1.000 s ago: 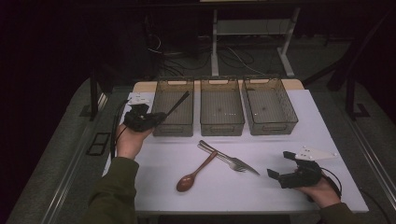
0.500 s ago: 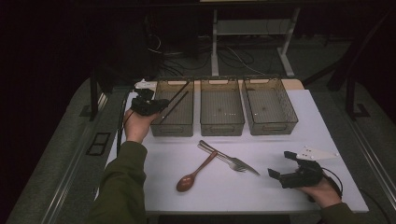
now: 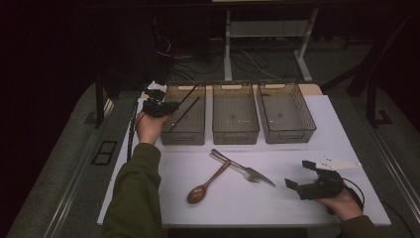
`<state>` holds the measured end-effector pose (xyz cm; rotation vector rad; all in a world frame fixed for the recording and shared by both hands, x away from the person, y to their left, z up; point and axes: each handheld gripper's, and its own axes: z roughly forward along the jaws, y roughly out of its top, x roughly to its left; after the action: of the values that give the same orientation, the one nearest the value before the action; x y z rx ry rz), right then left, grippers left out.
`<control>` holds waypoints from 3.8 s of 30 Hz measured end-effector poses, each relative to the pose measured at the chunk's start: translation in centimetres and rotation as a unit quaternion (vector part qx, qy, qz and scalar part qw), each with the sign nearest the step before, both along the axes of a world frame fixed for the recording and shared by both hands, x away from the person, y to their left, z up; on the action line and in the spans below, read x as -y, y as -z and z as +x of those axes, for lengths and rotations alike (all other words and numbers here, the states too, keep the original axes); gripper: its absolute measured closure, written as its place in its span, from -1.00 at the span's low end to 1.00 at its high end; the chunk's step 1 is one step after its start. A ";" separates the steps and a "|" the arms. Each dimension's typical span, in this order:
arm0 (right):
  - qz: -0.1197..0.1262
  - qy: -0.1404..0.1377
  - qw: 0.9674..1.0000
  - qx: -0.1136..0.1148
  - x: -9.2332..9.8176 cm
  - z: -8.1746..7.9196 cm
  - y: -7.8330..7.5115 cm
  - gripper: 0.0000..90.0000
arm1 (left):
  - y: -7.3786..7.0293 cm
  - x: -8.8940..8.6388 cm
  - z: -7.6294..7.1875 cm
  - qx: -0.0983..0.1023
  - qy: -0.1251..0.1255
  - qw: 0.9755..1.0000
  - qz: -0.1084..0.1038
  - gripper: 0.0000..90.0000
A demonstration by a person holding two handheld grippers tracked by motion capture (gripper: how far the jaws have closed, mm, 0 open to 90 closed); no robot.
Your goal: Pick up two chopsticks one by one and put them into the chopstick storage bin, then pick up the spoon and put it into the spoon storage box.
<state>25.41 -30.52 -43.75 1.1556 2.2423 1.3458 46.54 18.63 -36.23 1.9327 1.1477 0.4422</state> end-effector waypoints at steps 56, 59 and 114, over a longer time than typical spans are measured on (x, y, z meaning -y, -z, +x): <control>-0.005 -0.002 1.000 0.000 -0.1 0.1 0.1 -0.96 | -1.7 1.1 -9.4 0.033 0.090 0.995 -0.014 -0.10; -0.004 -0.002 1.000 -0.002 -0.1 0.1 0.1 -0.96 | -1.3 1.3 -10.4 0.035 0.097 0.994 -0.017 -0.13; -0.016 -0.010 1.000 0.000 -0.6 0.1 0.2 -0.96 | 7.9 10.0 -13.5 -0.062 0.215 0.973 0.051 0.97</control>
<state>25.54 -29.92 -43.91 1.1256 2.2722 1.3125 33.03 8.62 -44.09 2.2514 0.7573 0.1477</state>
